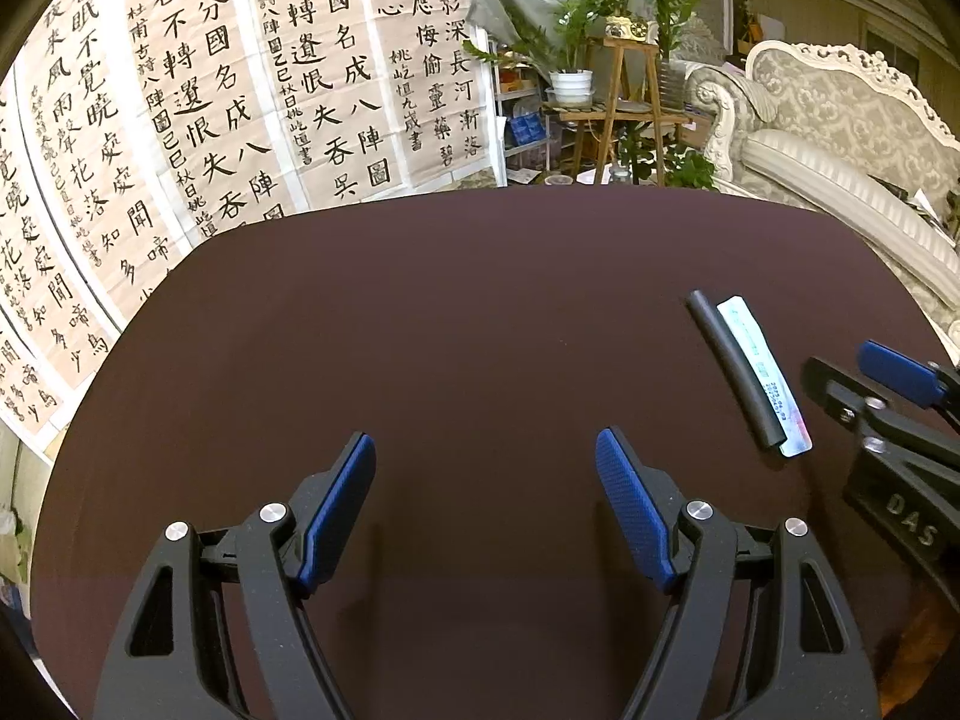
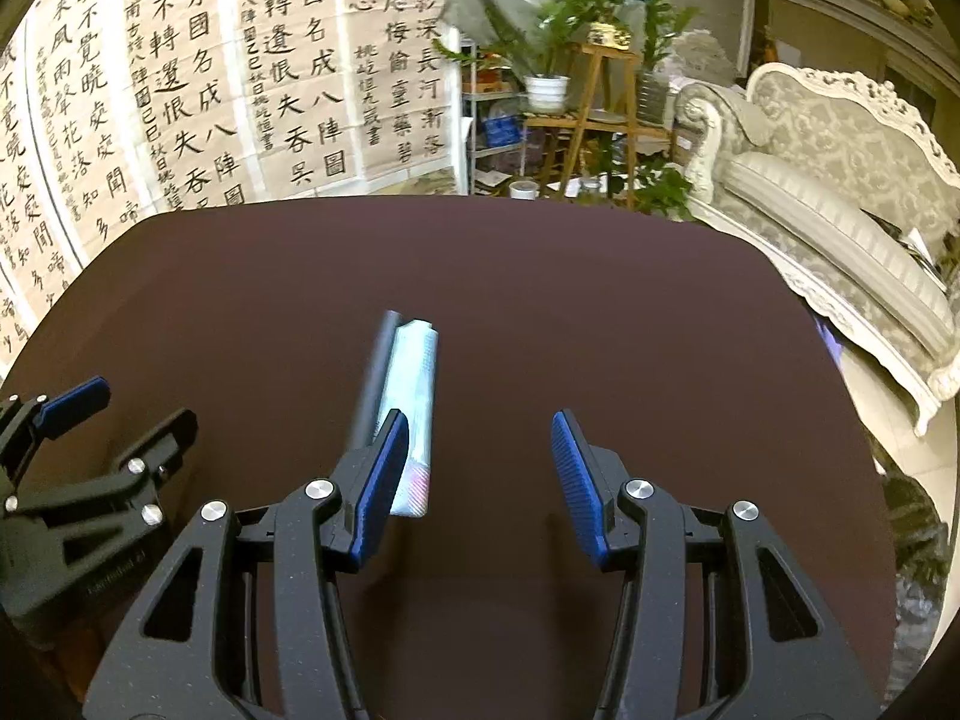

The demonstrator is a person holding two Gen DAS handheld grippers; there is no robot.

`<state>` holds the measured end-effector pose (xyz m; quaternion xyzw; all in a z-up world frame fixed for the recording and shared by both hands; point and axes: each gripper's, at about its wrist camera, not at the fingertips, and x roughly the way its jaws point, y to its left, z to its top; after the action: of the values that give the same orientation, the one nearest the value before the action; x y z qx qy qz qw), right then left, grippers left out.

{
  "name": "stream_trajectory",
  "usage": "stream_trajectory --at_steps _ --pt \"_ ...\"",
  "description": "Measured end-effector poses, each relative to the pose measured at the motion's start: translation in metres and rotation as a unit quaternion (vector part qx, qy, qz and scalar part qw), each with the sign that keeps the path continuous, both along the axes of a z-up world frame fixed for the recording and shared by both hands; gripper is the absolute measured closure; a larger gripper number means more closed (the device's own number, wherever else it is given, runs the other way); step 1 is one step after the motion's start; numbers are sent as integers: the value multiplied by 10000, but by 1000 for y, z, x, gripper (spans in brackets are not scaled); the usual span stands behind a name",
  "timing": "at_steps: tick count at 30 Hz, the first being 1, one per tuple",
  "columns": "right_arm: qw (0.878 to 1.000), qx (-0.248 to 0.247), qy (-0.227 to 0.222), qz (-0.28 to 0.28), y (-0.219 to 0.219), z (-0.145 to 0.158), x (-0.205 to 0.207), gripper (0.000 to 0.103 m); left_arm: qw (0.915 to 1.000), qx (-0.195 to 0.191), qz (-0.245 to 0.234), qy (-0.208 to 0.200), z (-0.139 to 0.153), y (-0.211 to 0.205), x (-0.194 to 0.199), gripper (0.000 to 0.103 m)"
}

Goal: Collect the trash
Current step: 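Move both open tools back toward the silver tube on the table, then grasp the silver-white tube with the right tool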

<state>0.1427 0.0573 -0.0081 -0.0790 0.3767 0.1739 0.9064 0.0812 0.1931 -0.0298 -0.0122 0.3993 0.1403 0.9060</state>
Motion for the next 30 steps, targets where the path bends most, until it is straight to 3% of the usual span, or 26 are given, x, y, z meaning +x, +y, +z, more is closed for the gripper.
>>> stream_trajectory --at_steps 16,24,30 --pt "9985 -239 495 39 22 -15 26 55 9999 -119 12 25 0 2 3 29" --pt "9983 -296 447 -208 -4 -14 28 81 9999 -100 -37 -10 2 -1 9 29" --pt "9966 -227 453 -643 -50 -14 28 83 9997 -123 -199 -32 4 -15 19 29"
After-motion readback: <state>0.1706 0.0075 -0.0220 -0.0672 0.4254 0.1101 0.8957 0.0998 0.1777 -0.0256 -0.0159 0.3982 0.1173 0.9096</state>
